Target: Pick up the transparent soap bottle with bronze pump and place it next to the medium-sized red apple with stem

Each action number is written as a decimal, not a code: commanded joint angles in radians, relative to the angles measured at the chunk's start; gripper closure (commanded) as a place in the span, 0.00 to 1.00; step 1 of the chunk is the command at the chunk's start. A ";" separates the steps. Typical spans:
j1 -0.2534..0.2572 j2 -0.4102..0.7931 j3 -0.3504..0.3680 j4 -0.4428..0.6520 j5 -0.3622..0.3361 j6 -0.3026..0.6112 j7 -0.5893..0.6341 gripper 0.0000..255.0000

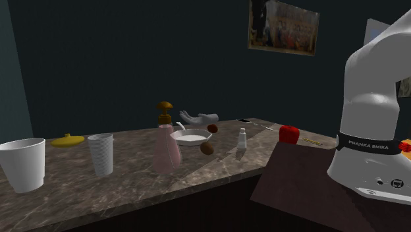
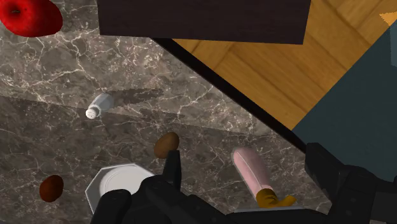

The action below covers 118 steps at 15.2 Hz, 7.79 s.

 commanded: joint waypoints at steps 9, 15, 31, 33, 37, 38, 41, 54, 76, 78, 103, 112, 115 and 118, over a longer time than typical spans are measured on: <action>0.024 0.261 0.067 0.048 0.042 0.184 0.079 0.00; 0.038 0.480 0.109 0.140 0.055 0.291 0.136 0.00; 0.095 1.111 0.167 0.616 0.010 0.389 0.287 0.00; 0.101 1.150 0.167 0.644 0.006 0.398 0.293 0.00; 0.103 1.164 0.166 0.609 0.005 0.446 0.294 0.00; 0.104 1.169 0.166 0.601 0.004 0.458 0.294 0.00; 0.105 1.175 0.166 0.589 0.004 0.477 0.295 0.00; 0.105 1.175 0.166 0.589 0.004 0.477 0.295 1.00; 0.102 1.102 0.170 0.743 0.010 0.251 0.303 1.00; 0.102 1.098 0.170 0.765 0.011 0.225 0.304 1.00; 0.023 0.878 0.130 0.748 0.035 0.016 0.195 1.00; -0.063 0.651 0.043 0.536 0.032 -0.008 0.023 1.00; -0.089 0.591 0.008 0.491 0.020 -0.026 -0.037 1.00; -0.116 0.539 -0.030 0.457 0.004 -0.047 -0.098 1.00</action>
